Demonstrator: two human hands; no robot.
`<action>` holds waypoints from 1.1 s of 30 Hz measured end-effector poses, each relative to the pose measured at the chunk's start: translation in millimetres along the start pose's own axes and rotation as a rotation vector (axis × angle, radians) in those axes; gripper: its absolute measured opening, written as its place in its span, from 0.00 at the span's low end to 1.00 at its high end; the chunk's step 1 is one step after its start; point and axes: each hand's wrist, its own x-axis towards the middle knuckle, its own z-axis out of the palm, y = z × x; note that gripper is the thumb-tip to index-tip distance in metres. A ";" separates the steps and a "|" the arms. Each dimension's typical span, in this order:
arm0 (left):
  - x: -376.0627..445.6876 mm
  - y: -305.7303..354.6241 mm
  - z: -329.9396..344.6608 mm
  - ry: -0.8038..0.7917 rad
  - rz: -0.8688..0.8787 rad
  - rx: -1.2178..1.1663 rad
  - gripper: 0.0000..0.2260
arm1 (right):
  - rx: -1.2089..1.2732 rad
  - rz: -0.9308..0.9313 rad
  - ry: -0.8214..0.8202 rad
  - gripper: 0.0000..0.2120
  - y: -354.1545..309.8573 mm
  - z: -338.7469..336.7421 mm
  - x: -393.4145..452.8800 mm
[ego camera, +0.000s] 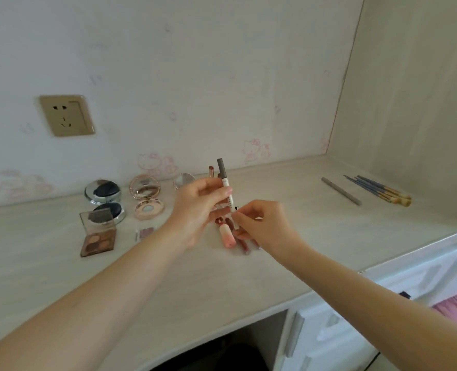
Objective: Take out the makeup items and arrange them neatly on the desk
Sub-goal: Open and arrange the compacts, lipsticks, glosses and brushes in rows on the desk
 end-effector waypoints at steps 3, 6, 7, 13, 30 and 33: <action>-13.5 2.2 -27.0 0.005 0.050 0.062 0.06 | 0.024 0.005 -0.055 0.06 -2.5 24.0 -5.3; -25.6 3.4 -47.8 0.013 0.081 0.087 0.08 | 0.022 -0.020 -0.104 0.06 -3.1 45.0 -9.0; -28.8 3.1 -53.6 0.021 0.088 0.107 0.09 | 0.000 -0.028 -0.125 0.05 -2.9 50.8 -10.5; -47.2 -2.0 -82.4 0.081 0.149 0.193 0.07 | -0.102 -0.071 -0.186 0.05 -4.2 79.8 -18.0; -61.7 -28.1 -132.1 0.149 0.548 0.959 0.06 | -0.086 -0.153 -0.126 0.06 18.1 93.2 -5.5; -64.7 -31.9 -133.0 0.066 0.577 1.127 0.06 | -0.075 -0.165 -0.087 0.07 24.2 91.7 -6.8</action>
